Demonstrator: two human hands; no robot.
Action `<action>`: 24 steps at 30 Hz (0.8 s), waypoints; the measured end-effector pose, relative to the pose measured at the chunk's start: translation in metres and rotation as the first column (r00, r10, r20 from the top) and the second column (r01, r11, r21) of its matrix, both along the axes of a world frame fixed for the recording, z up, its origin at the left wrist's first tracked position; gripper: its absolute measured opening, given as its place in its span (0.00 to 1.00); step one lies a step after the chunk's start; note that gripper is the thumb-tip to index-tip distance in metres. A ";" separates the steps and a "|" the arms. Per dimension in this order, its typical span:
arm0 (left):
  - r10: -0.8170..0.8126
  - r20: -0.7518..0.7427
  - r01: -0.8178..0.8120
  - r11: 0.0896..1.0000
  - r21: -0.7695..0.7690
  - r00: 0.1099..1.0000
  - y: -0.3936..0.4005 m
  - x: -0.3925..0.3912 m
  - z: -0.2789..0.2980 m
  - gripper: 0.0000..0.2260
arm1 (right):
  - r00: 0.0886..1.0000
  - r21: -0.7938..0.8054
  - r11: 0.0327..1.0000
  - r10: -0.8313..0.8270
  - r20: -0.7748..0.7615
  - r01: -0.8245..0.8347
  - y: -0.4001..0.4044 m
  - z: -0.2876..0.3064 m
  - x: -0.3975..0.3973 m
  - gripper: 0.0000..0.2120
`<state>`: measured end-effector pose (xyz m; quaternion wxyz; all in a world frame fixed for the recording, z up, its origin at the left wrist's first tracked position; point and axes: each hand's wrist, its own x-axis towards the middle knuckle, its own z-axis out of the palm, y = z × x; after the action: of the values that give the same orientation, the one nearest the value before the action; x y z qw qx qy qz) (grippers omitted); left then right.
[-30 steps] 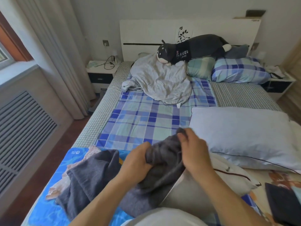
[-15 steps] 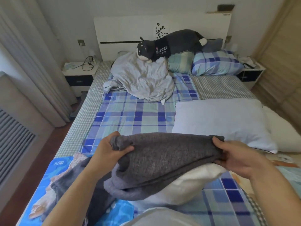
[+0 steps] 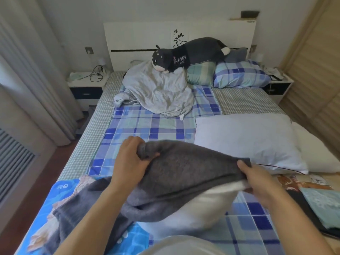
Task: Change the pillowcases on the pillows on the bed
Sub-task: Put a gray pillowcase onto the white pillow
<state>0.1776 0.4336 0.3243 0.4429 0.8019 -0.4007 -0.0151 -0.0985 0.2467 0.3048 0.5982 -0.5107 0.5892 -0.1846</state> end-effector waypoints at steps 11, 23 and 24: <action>-0.026 0.510 -0.050 0.989 0.136 0.860 0.019 -0.032 -0.096 0.07 | 0.791 0.582 0.793 -0.234 0.565 -0.181 0.027 0.024 0.084 0.17; -0.163 0.327 0.164 0.986 0.025 0.931 0.041 -0.018 -0.074 0.08 | 0.735 0.647 0.762 -0.439 0.516 0.001 0.004 0.014 0.099 0.11; -0.384 0.318 0.395 0.918 0.030 0.867 0.051 -0.044 -0.072 0.09 | 0.719 0.649 0.760 -0.473 0.509 0.040 -0.001 0.010 0.099 0.11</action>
<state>0.1336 0.4841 0.2519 0.3749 0.6883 -0.6202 0.0324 0.0004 0.2459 0.3150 0.8583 -0.1074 0.4407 -0.2399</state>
